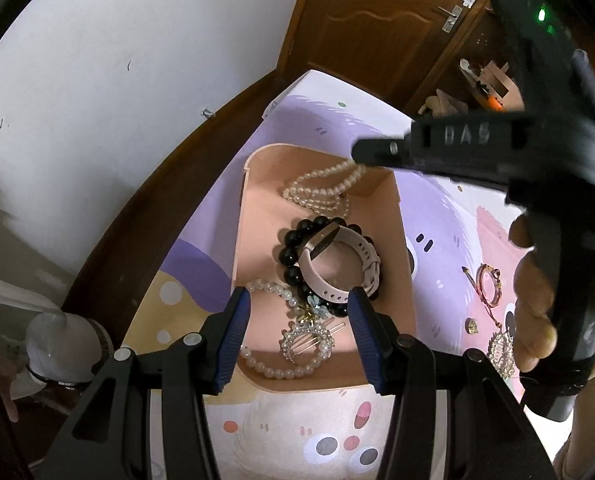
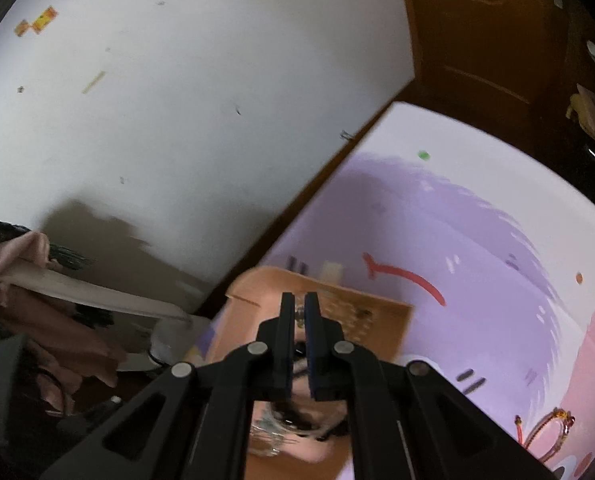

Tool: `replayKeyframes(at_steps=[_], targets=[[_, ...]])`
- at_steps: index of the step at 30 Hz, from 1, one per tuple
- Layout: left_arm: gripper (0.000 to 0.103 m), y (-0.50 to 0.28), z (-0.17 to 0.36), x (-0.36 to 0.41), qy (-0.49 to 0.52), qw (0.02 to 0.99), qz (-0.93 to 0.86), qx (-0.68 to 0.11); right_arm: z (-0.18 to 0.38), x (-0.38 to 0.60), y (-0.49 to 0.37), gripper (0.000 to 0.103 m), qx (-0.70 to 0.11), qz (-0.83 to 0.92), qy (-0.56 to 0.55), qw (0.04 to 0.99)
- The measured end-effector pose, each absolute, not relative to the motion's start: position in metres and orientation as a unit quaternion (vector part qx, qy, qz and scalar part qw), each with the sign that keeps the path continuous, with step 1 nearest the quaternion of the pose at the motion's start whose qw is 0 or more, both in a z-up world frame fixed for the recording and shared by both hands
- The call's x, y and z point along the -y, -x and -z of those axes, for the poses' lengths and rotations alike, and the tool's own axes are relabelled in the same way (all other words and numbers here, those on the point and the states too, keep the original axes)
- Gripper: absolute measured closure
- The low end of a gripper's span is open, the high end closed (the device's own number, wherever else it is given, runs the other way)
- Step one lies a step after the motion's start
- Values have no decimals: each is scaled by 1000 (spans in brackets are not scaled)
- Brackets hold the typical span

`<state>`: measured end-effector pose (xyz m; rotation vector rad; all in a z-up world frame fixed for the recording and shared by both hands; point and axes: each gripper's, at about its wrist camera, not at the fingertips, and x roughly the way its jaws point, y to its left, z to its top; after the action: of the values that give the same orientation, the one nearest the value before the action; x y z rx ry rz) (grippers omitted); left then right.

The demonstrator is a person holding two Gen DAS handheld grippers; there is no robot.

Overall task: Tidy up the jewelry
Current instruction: 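Open the left tool to drop the comb in the box while the right drops the necklace, then withdraw both tools from the pink box back over the table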

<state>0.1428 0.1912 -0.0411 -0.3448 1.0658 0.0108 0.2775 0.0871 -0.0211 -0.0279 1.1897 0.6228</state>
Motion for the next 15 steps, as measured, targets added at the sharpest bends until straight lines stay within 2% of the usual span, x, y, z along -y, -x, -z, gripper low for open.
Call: replayKeyframes(at_steps=[4,8,15], targets=[[54,-143,41,-190,160,848,-5,-505,31,-79,-278,98,-567,-279,14,775],[47,-143,40,-188,158,849,-8,-505,37,-73,-279,98,-587,-266,2,764],[46,-141,30,-183,145,855,-7,-497,26,-59,-273,97,-580,-261,-14,771]])
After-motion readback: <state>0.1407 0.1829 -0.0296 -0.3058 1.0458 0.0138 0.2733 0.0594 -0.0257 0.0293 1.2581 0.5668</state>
